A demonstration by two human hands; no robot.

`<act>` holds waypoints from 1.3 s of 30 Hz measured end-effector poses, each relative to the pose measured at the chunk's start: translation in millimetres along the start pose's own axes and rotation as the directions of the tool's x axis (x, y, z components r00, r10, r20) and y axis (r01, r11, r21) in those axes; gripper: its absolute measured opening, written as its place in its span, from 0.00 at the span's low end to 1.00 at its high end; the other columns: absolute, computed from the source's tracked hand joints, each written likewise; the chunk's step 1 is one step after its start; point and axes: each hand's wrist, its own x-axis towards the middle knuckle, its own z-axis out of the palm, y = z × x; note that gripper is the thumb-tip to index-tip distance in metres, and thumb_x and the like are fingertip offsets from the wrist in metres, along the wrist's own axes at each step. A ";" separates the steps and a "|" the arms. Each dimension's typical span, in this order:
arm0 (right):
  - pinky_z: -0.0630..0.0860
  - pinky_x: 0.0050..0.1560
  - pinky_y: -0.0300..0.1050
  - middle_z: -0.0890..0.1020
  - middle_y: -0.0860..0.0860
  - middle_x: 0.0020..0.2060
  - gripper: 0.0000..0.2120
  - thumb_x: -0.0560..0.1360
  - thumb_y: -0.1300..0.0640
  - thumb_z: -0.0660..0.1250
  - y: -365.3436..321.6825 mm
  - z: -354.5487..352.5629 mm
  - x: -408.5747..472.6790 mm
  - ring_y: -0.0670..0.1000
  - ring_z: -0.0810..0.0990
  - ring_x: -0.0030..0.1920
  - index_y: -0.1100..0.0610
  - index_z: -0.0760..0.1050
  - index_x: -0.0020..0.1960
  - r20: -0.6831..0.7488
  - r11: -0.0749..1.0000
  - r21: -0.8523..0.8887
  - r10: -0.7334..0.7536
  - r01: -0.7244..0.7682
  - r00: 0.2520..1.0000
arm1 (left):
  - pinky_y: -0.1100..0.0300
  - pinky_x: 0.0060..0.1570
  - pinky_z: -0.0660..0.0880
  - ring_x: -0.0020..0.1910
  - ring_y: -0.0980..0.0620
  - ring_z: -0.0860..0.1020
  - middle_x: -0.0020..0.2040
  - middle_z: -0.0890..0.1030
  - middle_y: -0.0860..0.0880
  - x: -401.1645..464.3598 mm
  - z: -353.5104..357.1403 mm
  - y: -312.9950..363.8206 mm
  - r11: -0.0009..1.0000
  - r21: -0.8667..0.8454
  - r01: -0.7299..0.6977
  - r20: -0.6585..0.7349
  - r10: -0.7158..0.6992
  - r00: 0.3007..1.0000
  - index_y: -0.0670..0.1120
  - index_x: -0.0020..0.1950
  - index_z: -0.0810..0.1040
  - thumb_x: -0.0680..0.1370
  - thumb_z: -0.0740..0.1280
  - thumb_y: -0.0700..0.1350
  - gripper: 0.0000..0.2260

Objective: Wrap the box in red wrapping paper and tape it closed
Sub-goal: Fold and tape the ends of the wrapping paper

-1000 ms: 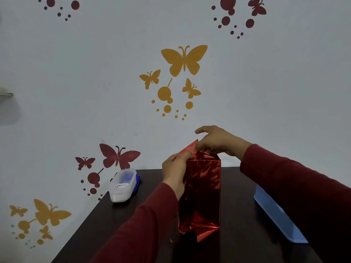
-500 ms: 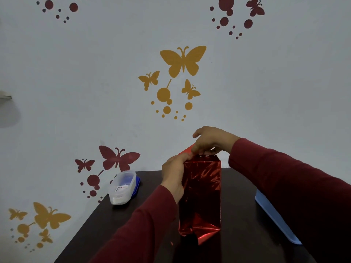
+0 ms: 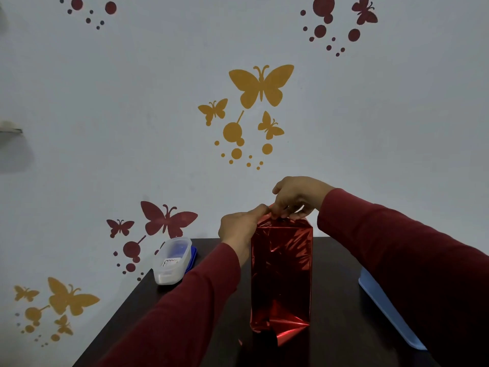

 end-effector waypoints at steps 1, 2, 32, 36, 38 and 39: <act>0.76 0.47 0.44 0.82 0.55 0.49 0.29 0.74 0.66 0.76 -0.2 0.0 0.8 0.52 0.80 0.48 0.60 0.73 0.73 0.002 1.000 0.008 -0.001 0.001 1.000 | 0.58 0.40 0.78 0.42 0.48 0.83 0.45 0.86 0.44 0.7 -0.2 0.2 1.000 0.007 -0.005 -0.004 0.005 1.000 0.42 0.42 0.85 0.65 0.82 0.49 0.14; 0.76 0.47 0.45 0.82 0.56 0.49 0.29 0.74 0.66 0.76 -0.3 0.3 0.6 0.52 0.80 0.48 0.60 0.73 0.73 -0.001 1.000 0.010 0.001 -0.001 1.000 | 0.59 0.39 0.78 0.41 0.48 0.84 0.44 0.86 0.44 1.9 -0.1 0.3 1.000 0.020 -0.010 -0.013 0.010 1.000 0.43 0.41 0.85 0.66 0.81 0.46 0.11; 0.84 0.46 0.52 0.82 0.58 0.49 0.07 0.72 0.67 0.75 52.6 32.6 1.8 0.58 0.84 0.46 0.60 0.78 0.47 -0.226 0.757 0.651 0.111 0.065 0.968 | 0.65 0.30 0.71 0.33 0.53 0.79 0.35 0.82 0.51 2.6 -1.2 -5.6 0.998 0.059 -0.021 -0.028 0.023 0.999 0.44 0.38 0.84 0.70 0.78 0.48 0.08; 0.79 0.64 0.62 0.81 0.62 0.57 0.25 0.72 0.69 0.71 55.3 39.7 -1.9 0.63 0.81 0.61 0.64 0.76 0.68 -0.275 0.756 0.644 0.085 0.117 0.958 | 0.57 0.41 0.79 0.44 0.49 0.85 0.44 0.87 0.48 4.5 0.8 4.8 0.995 0.103 0.010 0.049 -0.015 0.999 0.44 0.46 0.85 0.58 0.82 0.56 0.23; 0.79 0.66 0.59 0.80 0.58 0.59 0.30 0.71 0.68 0.73 59.2 39.3 0.0 0.60 0.79 0.62 0.58 0.74 0.73 -0.270 0.759 0.639 0.075 0.120 0.960 | 0.53 0.45 0.83 0.44 0.46 0.87 0.45 0.88 0.46 12.9 0.9 7.2 0.992 0.126 0.030 0.098 -0.043 0.994 0.43 0.47 0.87 0.57 0.84 0.50 0.22; 0.78 0.66 0.59 0.80 0.59 0.60 0.31 0.71 0.68 0.73 59.9 38.6 -0.1 0.60 0.79 0.62 0.58 0.74 0.73 -0.267 0.757 0.642 0.072 0.122 0.961 | 0.51 0.47 0.84 0.43 0.45 0.87 0.44 0.88 0.44 15.7 0.7 7.1 0.991 0.130 0.030 0.103 -0.044 0.994 0.42 0.46 0.87 0.59 0.84 0.47 0.19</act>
